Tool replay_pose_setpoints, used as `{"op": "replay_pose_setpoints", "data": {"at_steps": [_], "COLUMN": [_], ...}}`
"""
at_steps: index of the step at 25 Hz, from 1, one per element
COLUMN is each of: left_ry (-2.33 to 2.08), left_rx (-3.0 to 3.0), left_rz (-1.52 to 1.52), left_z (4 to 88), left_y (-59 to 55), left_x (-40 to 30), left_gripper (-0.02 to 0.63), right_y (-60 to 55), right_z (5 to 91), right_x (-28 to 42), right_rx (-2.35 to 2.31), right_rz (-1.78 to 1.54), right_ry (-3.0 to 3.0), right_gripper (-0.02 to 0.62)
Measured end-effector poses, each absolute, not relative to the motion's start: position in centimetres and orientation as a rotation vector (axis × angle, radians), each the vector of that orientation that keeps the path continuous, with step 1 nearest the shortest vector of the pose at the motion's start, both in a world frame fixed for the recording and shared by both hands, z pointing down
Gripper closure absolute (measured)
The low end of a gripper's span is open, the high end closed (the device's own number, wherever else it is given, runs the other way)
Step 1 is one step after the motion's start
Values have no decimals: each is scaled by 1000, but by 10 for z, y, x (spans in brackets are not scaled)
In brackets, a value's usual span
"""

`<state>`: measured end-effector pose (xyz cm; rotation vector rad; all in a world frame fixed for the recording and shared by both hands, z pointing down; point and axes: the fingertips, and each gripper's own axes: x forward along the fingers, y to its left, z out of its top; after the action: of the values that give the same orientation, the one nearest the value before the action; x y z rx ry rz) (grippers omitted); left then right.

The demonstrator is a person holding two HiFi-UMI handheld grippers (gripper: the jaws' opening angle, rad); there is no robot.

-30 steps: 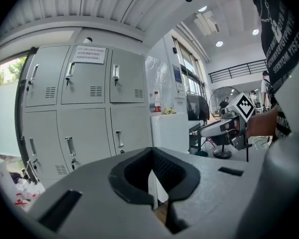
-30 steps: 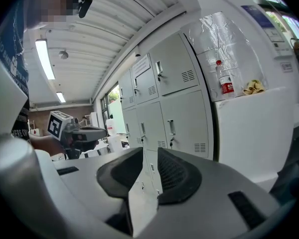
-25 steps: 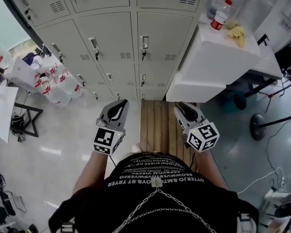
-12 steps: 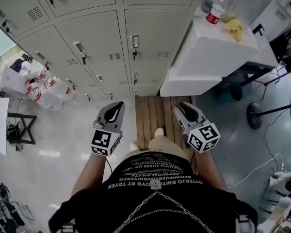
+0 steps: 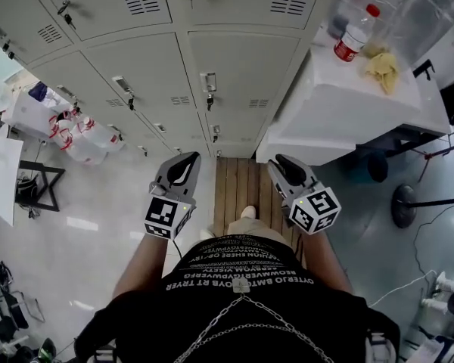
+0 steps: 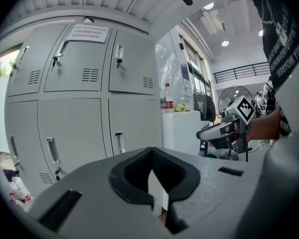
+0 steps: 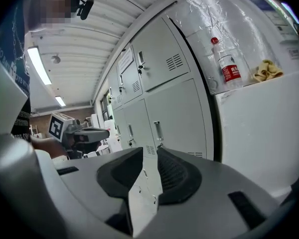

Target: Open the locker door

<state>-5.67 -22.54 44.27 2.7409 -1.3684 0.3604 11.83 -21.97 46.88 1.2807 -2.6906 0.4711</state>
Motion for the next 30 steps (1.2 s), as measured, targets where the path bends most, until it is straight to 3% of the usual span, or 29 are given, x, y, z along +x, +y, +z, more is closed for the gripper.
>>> {"op": "replay_pose_setpoints", "data": {"at_steps": [14,30], "left_ry": [-1600,-1672], "left_rx": [2570,2460], "left_rz": [406,427], "left_z": [444,457], "left_y": [-265,-275], "left_x": [-41,-94], "left_gripper": [606,606], "right_y": [-301,-362], "right_z": [468,460], "right_x": [132,44], "right_rx": [1005,833], "right_rz": [445,390], "right_ry": [-2809,-2851], "right_gripper": [506,495]}}
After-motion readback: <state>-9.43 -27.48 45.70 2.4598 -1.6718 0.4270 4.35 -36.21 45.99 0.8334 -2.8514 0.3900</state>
